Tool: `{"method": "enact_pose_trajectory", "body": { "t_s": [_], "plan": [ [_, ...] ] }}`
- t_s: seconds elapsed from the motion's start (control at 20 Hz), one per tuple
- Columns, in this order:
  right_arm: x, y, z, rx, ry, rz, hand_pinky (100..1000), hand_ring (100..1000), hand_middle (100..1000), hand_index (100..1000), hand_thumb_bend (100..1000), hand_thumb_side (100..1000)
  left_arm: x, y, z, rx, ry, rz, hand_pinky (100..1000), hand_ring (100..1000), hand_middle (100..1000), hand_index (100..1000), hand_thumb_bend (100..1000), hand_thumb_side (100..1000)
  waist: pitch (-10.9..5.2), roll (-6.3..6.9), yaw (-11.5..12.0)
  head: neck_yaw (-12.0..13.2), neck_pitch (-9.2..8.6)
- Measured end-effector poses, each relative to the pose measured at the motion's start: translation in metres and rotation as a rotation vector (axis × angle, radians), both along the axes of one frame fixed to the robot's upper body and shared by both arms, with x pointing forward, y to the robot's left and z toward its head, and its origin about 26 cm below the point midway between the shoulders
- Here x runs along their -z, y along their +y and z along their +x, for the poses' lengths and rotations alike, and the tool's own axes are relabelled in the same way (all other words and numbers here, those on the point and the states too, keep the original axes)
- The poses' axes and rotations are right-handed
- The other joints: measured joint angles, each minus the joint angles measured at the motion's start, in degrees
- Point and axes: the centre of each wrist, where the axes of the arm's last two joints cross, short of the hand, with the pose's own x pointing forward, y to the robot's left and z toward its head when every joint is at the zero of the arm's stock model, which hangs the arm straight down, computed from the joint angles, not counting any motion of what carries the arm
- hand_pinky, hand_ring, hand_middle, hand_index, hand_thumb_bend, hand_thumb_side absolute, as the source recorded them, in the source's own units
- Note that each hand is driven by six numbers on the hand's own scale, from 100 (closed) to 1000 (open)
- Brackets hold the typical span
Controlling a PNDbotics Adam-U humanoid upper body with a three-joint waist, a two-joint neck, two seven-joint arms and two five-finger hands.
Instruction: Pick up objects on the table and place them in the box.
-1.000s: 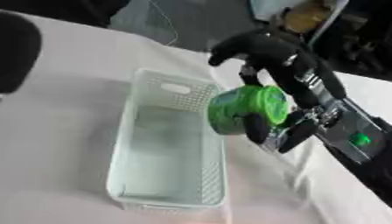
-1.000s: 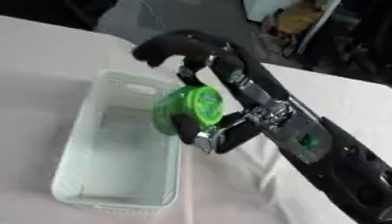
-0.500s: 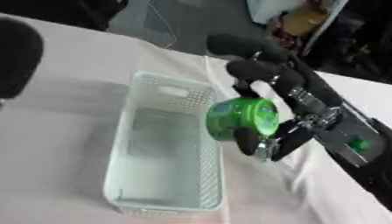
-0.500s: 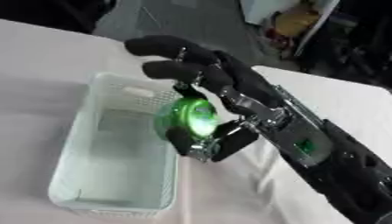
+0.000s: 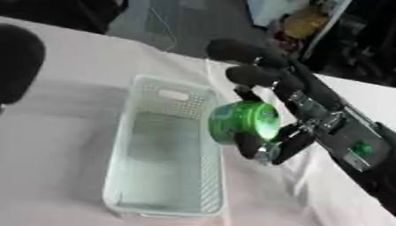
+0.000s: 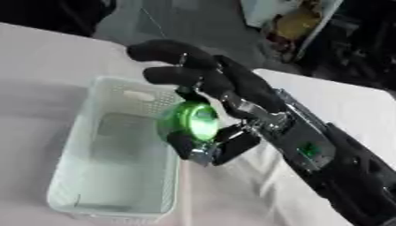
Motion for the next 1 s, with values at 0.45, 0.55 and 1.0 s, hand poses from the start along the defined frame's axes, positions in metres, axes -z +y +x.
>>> {"method": "enact_pose_trajectory", "body": {
  "t_s": [0.45,0.55,1.0],
  "plan": [
    [-0.002,0.003,-0.002,-0.003,0.087,0.004,1000,1000,1000,1000,100,518,0.000,0.000,0.000,-0.013,-0.002,0.003,639,667,913,805,747,869,0.16,0.00,-0.2,0.3,-0.08],
    [-0.002,0.003,-0.003,-0.004,0.098,-0.003,1000,1000,1000,1000,100,510,0.000,0.000,0.000,-0.014,-0.001,0.004,637,667,913,806,747,869,0.16,0.00,-0.2,0.3,-0.08],
    [0.018,0.000,-0.002,-0.014,0.159,-0.007,1000,951,984,1000,100,491,0.011,0.008,0.005,-0.058,0.034,0.032,634,667,912,807,754,869,-0.25,0.84,-3.5,0.6,-0.07]
  ]
}}
